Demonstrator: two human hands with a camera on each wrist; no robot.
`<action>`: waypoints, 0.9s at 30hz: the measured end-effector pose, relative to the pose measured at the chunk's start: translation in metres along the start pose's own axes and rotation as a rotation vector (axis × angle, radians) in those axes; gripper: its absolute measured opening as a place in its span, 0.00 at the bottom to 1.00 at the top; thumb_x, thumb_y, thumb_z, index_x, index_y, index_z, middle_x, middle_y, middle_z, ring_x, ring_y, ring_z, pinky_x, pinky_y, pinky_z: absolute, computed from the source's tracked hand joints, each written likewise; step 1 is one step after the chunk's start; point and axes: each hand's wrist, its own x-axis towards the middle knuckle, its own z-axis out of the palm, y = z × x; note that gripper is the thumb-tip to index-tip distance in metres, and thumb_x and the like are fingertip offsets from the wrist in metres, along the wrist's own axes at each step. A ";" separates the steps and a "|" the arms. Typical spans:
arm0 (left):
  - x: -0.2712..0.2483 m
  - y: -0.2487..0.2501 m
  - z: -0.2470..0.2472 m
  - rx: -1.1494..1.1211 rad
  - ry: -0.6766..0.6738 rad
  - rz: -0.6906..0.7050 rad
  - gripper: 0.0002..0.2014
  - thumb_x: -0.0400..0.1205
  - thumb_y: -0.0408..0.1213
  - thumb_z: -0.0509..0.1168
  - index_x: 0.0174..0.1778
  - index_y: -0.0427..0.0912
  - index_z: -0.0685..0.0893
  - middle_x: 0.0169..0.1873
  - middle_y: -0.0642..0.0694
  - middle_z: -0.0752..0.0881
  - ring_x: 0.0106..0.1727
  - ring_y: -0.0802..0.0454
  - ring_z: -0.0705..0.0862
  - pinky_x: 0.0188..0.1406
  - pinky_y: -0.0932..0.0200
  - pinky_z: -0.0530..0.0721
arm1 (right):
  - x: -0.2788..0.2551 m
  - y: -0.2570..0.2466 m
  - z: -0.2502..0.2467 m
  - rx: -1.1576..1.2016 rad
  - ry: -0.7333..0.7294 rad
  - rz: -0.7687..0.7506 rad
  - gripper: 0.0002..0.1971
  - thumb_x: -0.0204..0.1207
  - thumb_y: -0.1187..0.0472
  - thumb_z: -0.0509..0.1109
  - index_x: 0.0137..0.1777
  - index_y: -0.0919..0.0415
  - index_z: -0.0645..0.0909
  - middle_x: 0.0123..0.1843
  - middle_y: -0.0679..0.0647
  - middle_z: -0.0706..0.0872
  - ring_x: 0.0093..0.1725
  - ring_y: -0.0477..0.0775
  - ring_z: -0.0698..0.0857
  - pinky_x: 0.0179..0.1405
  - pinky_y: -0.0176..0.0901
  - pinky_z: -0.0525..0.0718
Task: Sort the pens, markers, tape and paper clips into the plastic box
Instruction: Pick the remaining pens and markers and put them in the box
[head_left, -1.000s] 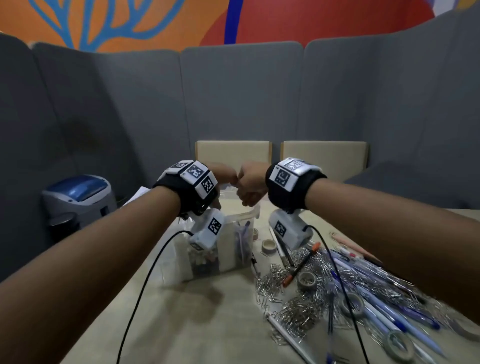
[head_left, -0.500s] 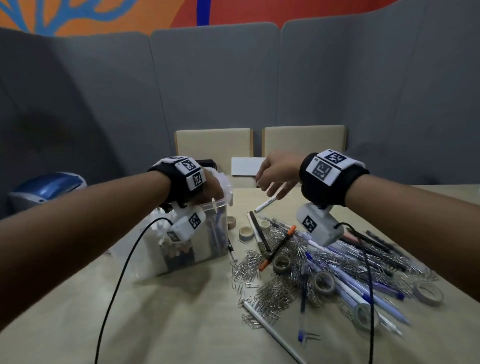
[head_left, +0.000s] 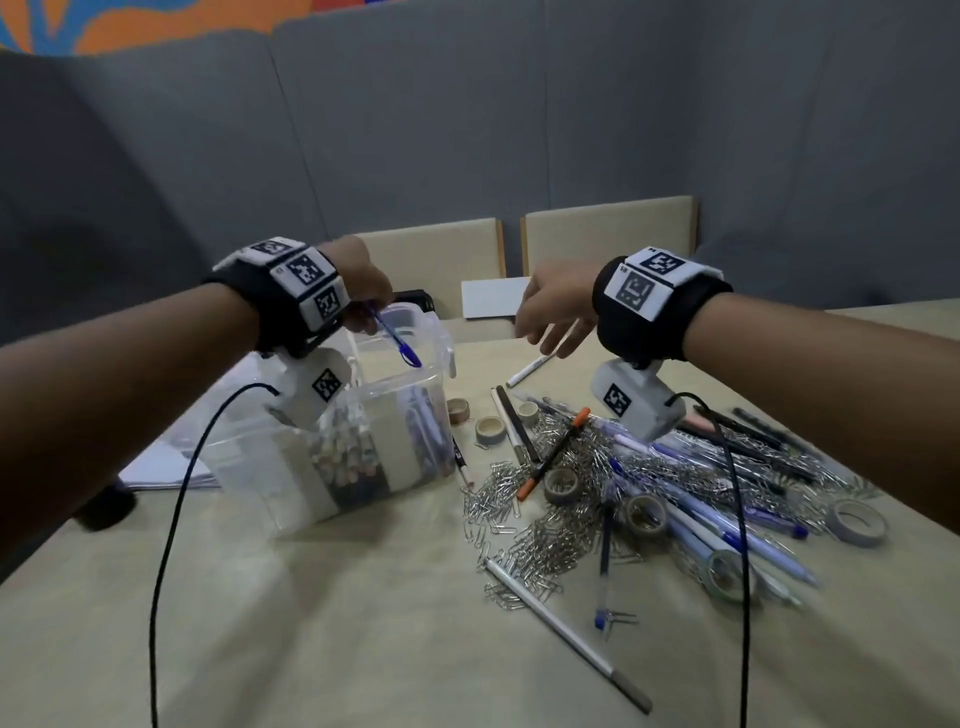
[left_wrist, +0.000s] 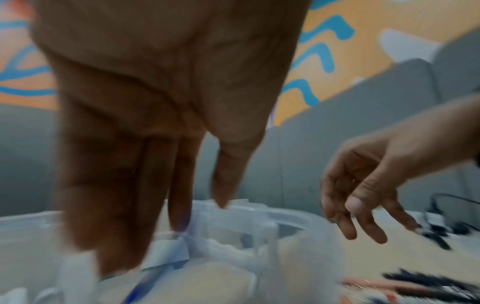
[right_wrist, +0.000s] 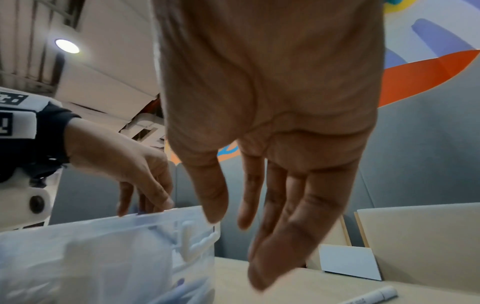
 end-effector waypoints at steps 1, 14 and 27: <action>-0.004 -0.001 0.009 0.029 -0.021 0.026 0.07 0.75 0.26 0.67 0.35 0.24 0.84 0.27 0.33 0.88 0.23 0.44 0.85 0.24 0.60 0.83 | -0.002 0.001 0.003 -0.013 -0.032 0.003 0.12 0.77 0.65 0.71 0.56 0.73 0.83 0.52 0.67 0.89 0.47 0.64 0.91 0.41 0.50 0.91; -0.109 0.056 0.101 0.160 -0.126 0.895 0.08 0.82 0.43 0.67 0.49 0.45 0.89 0.39 0.54 0.88 0.40 0.60 0.86 0.43 0.63 0.84 | -0.061 0.098 -0.012 -0.229 -0.006 0.108 0.05 0.78 0.65 0.71 0.50 0.65 0.85 0.40 0.58 0.92 0.36 0.55 0.91 0.26 0.39 0.86; -0.138 0.112 0.233 0.318 -0.339 1.155 0.11 0.75 0.35 0.69 0.51 0.50 0.90 0.48 0.47 0.88 0.48 0.46 0.86 0.44 0.54 0.84 | -0.133 0.184 0.033 -0.637 0.132 0.128 0.05 0.65 0.55 0.76 0.36 0.50 0.82 0.35 0.44 0.80 0.39 0.49 0.83 0.29 0.39 0.78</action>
